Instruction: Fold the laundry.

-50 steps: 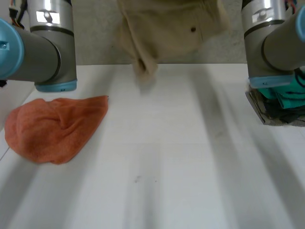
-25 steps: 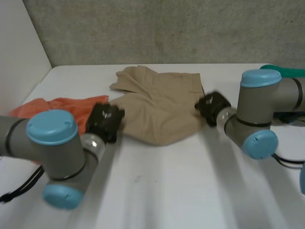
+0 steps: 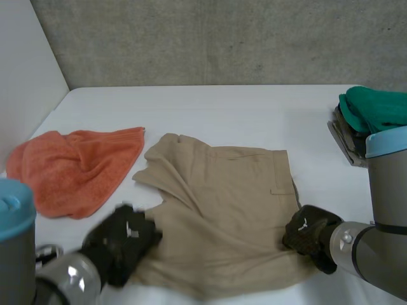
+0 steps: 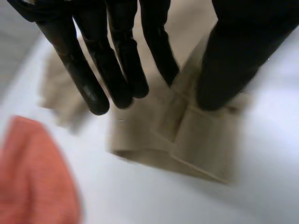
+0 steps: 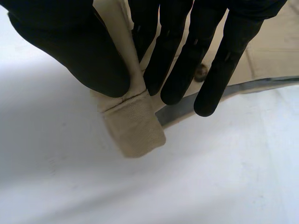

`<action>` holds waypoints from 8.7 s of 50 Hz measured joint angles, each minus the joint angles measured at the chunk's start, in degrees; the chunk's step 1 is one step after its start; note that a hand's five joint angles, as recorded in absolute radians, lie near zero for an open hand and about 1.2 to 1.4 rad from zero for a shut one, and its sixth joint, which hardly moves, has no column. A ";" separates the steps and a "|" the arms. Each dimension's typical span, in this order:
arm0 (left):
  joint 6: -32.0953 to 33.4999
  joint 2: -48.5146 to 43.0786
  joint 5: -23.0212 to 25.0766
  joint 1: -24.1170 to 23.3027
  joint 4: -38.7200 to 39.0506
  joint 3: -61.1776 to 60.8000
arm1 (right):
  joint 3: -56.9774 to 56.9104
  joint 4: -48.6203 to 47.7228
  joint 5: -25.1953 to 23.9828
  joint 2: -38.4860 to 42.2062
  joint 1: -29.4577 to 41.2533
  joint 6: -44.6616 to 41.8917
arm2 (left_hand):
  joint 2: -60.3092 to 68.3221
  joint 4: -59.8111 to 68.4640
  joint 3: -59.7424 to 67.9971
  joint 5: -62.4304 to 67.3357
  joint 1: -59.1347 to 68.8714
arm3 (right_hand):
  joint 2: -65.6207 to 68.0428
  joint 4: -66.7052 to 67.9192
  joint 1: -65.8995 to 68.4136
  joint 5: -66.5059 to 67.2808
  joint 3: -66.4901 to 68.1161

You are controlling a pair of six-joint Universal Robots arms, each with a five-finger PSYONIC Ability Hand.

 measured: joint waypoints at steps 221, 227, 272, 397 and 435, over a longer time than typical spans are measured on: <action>-7.41 -7.54 -3.54 9.22 32.63 7.89 | -7.49 -44.39 -9.66 9.24 14.44 -9.65 | -31.38 -32.74 -32.53 -33.61 -30.09 | -0.92 -1.07 -0.83 -2.26 -1.44; -9.62 -7.59 -3.49 7.37 32.96 8.61 | -7.11 -45.11 -15.30 15.25 20.37 -14.16 | -34.83 -35.89 -35.46 -36.16 -33.31 | -46.41 -46.09 -43.11 -44.66 -45.76; -30.92 -40.23 -18.49 -12.01 6.77 42.73 | -22.27 -17.94 -8.26 15.25 0.10 45.32 | -34.91 -35.91 -35.67 -36.32 -33.30 | -55.46 -56.49 -50.63 -55.70 -56.56; -32.89 -12.28 34.88 1.03 2.05 41.35 | -45.03 -45.59 -30.27 36.98 -42.96 32.04 | -37.92 -37.31 -37.29 -36.81 -37.04 | -53.44 -53.11 -50.40 -29.92 -53.48; -45.76 -5.03 18.93 2.88 7.78 51.11 | -40.71 -40.62 2.12 -1.40 -37.09 25.45 | -37.93 -37.31 -37.29 -36.81 -37.03 | -55.18 -56.43 -50.44 -29.92 -56.37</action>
